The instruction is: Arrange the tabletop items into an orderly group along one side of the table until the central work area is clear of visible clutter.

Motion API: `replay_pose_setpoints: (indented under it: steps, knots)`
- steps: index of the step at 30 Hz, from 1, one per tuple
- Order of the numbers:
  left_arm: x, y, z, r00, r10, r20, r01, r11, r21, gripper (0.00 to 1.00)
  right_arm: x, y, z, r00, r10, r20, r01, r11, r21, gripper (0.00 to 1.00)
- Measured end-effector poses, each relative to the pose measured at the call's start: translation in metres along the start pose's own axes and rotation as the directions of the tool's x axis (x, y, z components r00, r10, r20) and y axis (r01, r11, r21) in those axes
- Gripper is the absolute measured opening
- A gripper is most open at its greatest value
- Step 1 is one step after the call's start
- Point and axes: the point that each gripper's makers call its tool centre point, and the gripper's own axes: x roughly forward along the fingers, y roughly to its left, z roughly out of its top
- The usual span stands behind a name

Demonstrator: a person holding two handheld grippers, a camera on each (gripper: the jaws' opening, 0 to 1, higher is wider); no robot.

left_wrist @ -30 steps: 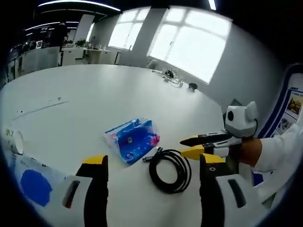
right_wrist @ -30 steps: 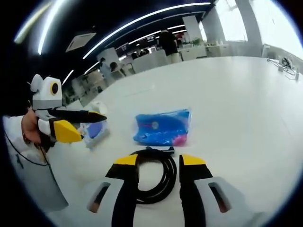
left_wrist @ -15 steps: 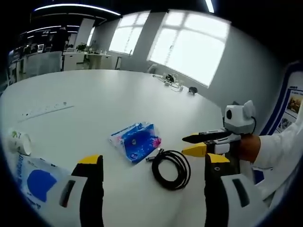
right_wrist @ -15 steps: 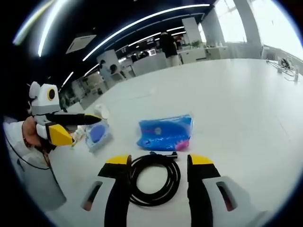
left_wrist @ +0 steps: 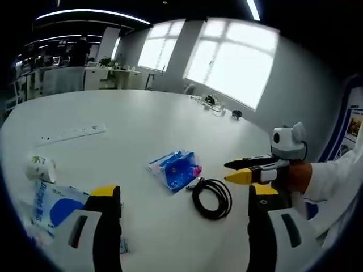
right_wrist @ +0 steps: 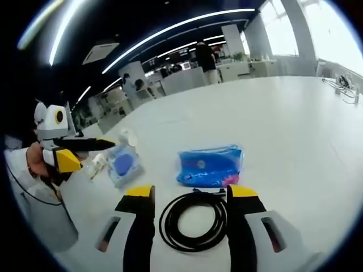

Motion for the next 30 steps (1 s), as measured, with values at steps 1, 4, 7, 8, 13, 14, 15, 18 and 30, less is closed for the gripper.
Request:
replay_pose_setpoints:
  steps: [1, 4, 7, 8, 13, 14, 15, 18, 30]
  knots:
    - [-0.003, 0.001, 0.0, 1.0, 0.003, 0.002, -0.003, 1.0, 0.004, 0.96, 0.0, 0.002, 0.001, 1.0, 0.003, 0.0, -0.003, 1.0, 0.0, 0.49]
    - [-0.014, 0.007, 0.0, 1.0, 0.017, 0.008, -0.017, 1.0, 0.005, 0.96, 0.001, 0.011, 0.005, 1.0, 0.01, 0.006, -0.01, 1.0, -0.008, 0.49]
    - [-0.024, 0.013, 0.0, 0.999, 0.032, 0.016, -0.032, 0.999, -0.005, 0.96, 0.002, 0.019, 0.007, 1.0, 0.018, 0.01, -0.017, 1.0, -0.011, 0.49]
    - [-0.029, 0.015, 0.001, 0.999, 0.034, 0.023, -0.034, 0.999, -0.011, 0.96, 0.003, 0.024, 0.008, 1.0, 0.022, 0.012, -0.022, 1.0, -0.016, 0.49]
    - [-0.053, 0.028, 0.001, 0.997, 0.067, 0.034, -0.066, 0.998, -0.022, 0.96, 0.008, 0.04, 0.012, 0.999, 0.04, 0.014, -0.04, 0.999, -0.027, 0.48]
    - [-0.057, 0.031, 0.001, 0.997, 0.074, 0.038, -0.073, 0.997, -0.026, 0.96, 0.009, 0.044, 0.012, 0.999, 0.043, 0.013, -0.043, 0.999, -0.03, 0.48]
    - [-0.064, 0.035, 0.002, 0.995, 0.084, 0.045, -0.083, 0.996, -0.025, 0.97, 0.011, 0.048, 0.013, 0.999, 0.047, 0.013, -0.047, 0.998, -0.033, 0.48]
    - [-0.08, 0.047, 0.002, 0.993, 0.109, 0.05, -0.108, 0.994, -0.029, 0.96, 0.015, 0.059, 0.014, 0.998, 0.058, 0.01, -0.058, 0.998, -0.039, 0.48]
    - [-0.125, 0.073, 0.001, 0.984, 0.163, 0.075, -0.161, 0.986, -0.037, 0.97, 0.027, 0.097, 0.017, 0.996, 0.092, 0.003, -0.092, 0.993, -0.068, 0.49]
